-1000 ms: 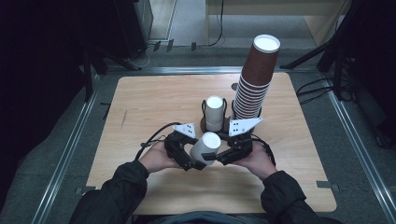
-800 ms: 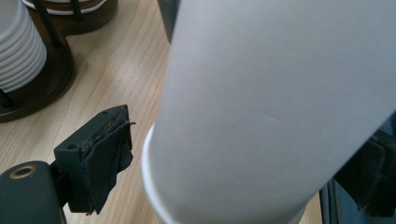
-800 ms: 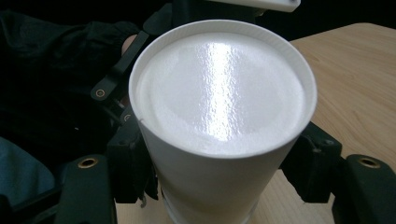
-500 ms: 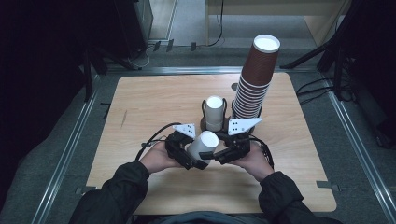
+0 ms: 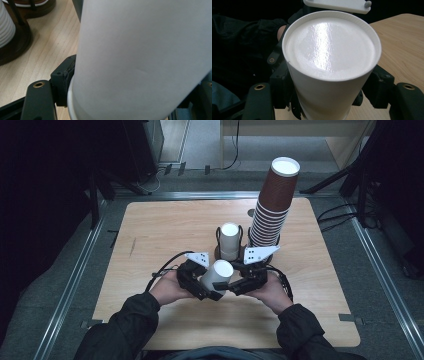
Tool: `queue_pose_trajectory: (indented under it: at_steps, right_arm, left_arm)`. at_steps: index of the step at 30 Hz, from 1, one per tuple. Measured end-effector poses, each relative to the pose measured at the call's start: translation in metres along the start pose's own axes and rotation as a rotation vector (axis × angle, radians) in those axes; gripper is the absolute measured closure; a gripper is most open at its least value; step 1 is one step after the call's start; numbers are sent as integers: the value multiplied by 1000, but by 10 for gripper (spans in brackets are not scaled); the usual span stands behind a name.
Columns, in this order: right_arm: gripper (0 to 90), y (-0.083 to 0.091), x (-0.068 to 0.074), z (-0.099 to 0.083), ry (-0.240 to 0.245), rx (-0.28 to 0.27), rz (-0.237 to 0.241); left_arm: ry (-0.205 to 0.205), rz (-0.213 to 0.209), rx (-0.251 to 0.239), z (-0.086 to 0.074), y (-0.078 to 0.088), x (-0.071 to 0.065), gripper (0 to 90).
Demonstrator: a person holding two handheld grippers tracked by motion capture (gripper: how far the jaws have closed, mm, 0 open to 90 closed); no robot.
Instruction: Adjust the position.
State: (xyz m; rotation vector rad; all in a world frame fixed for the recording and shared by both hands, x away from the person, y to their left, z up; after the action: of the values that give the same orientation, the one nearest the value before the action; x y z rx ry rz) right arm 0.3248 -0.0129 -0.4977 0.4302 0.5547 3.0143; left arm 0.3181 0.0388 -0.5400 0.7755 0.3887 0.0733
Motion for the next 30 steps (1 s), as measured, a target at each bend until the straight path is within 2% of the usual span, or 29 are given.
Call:
queue_pose_trajectory:
  at_steps: [6, 8, 12, 21, 23, 26, 30]
  right_arm:
    - [336, 1, 1, 1, 29, 8, -23]
    - [334, 1, 1, 1, 28, 8, -24]
    - [269, 2, 0, 2, -4, 11, -24]
    - [247, 7, -1, -1, 1, 45, -43]
    - [247, 9, -2, -3, 7, 63, -52]
    - [247, 11, -3, -10, 16, 114, -75]
    - [249, 11, -5, -16, 18, 148, -86]
  left_arm:
    - [-24, 10, -6, 0, 1, 0, 263]
    - [-25, 11, -6, 0, 1, 1, 263]
    - [-21, 26, 4, -1, 2, 3, 264]
    - [-20, 47, 5, -4, 16, 8, 270]
    - [-13, 62, 1, -4, 21, 9, 271]
    - [-31, 94, 17, -3, 30, 10, 271]
    - [-33, 127, 50, -5, 38, 13, 272]
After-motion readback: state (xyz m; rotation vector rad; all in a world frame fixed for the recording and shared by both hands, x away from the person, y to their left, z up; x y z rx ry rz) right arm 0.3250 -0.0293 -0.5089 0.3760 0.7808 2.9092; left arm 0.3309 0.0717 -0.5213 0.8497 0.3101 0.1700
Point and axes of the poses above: each handheld gripper's, and its own axes: y roughly backward along the jaws, z roughly out of its top, x roughly to its left, the point moved 10 cm from there along -y, roughly forward along the jaws, and after that the axes turned 4 degrees about x, right-handed, at the moved point
